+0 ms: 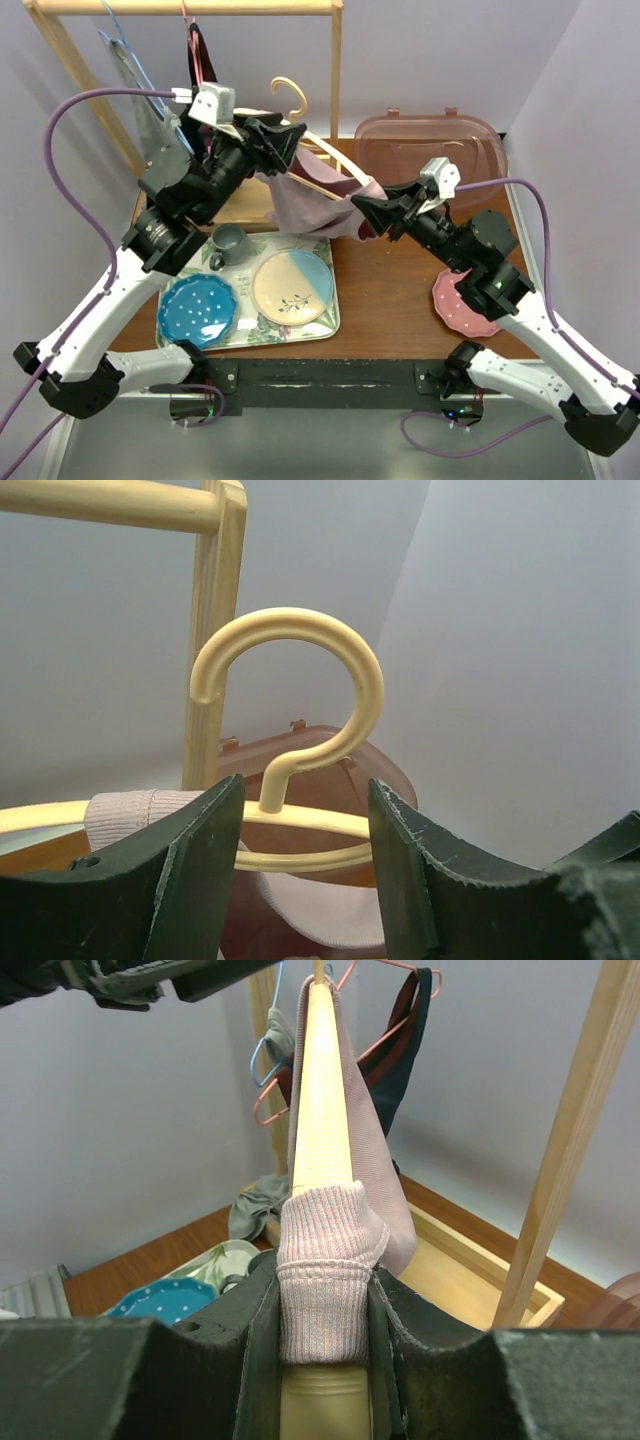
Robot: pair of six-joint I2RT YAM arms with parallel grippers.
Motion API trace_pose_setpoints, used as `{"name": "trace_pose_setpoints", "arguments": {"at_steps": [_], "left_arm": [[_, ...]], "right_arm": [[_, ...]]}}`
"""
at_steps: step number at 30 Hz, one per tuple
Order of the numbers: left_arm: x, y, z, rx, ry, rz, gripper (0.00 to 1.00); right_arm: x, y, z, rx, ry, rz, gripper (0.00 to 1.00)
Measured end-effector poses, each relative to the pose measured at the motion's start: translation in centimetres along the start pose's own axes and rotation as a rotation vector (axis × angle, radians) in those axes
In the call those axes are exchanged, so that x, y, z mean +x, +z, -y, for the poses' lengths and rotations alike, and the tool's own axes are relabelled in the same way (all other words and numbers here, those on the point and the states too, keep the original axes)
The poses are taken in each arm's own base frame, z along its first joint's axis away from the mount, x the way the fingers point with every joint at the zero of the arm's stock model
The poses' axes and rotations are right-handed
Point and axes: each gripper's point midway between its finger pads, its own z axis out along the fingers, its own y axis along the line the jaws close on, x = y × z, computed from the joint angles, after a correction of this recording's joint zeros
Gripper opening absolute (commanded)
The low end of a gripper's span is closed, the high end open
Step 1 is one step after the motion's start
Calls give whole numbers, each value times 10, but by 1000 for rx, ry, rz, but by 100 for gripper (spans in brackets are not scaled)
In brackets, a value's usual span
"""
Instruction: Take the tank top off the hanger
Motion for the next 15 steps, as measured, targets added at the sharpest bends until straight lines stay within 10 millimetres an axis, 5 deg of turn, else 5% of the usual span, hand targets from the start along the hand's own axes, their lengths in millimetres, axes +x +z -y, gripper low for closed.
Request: {"name": "trace_pose_setpoints", "arguments": {"at_steps": [7,9,15], "left_arm": [[18,12,-8,-30,28,-35,54],[23,16,-10,-36,43,-45,46],[32,21,-17,-49,100,-66,0]], "right_arm": [[6,-1,-7,-38,15,-11,0],[6,-1,-9,-49,16,-12,0],[6,-1,-9,-46,28,-12,0]]}}
